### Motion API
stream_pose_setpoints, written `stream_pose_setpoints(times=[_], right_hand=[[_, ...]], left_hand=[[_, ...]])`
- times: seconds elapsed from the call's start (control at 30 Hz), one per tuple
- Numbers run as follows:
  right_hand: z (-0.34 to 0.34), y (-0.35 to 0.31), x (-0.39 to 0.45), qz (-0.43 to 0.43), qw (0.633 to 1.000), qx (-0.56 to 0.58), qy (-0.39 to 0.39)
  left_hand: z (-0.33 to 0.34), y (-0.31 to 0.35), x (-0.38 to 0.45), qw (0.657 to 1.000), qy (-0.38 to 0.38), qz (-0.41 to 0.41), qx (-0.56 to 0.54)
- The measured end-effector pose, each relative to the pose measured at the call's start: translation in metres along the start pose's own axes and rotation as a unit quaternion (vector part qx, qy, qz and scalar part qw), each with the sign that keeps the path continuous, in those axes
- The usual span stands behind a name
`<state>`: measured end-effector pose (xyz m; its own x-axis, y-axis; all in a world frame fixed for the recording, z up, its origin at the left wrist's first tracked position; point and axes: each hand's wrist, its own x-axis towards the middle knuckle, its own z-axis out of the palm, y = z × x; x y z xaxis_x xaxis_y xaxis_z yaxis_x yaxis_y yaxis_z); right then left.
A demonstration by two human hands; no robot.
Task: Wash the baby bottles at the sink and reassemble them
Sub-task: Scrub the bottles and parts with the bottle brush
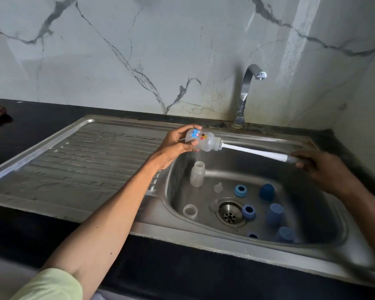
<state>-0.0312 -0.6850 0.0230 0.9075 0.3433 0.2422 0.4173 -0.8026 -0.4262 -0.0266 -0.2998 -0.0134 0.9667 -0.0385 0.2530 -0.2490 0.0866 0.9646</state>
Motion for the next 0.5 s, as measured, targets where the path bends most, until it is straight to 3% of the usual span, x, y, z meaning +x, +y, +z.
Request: stream_pose_setpoints(times=[0.07, 0.17, 0.2, 0.3, 0.37, 0.4, 0.5], right_hand=[[0.002, -0.002, 0.001, 0.02, 0.994, -0.016, 0.103], [-0.002, -0.004, -0.002, 0.01, 0.989, -0.019, 0.143], [-0.003, -0.003, -0.001, 0.011, 0.992, -0.018, 0.123], [-0.004, 0.006, 0.001, -0.022, 0.999, 0.009, -0.041], [-0.002, 0.007, 0.001, -0.032, 0.997, 0.015, -0.075], [-0.002, 0.003, 0.0, -0.022, 0.997, 0.02, -0.064], [-0.002, -0.009, 0.0, 0.029, 0.997, -0.009, 0.075]], left_hand=[[0.002, 0.0, -0.001, 1.0, -0.001, -0.01, -0.005], [0.004, 0.002, -0.002, 1.0, 0.001, -0.013, -0.004], [0.005, 0.003, -0.002, 1.0, 0.001, -0.009, -0.008], [0.004, 0.006, -0.001, 1.0, 0.007, 0.003, -0.029], [0.002, 0.005, 0.0, 1.0, 0.005, 0.007, -0.023], [0.001, 0.004, -0.001, 1.0, 0.005, 0.002, -0.016], [0.004, 0.001, -0.002, 0.999, 0.022, -0.025, -0.013]])
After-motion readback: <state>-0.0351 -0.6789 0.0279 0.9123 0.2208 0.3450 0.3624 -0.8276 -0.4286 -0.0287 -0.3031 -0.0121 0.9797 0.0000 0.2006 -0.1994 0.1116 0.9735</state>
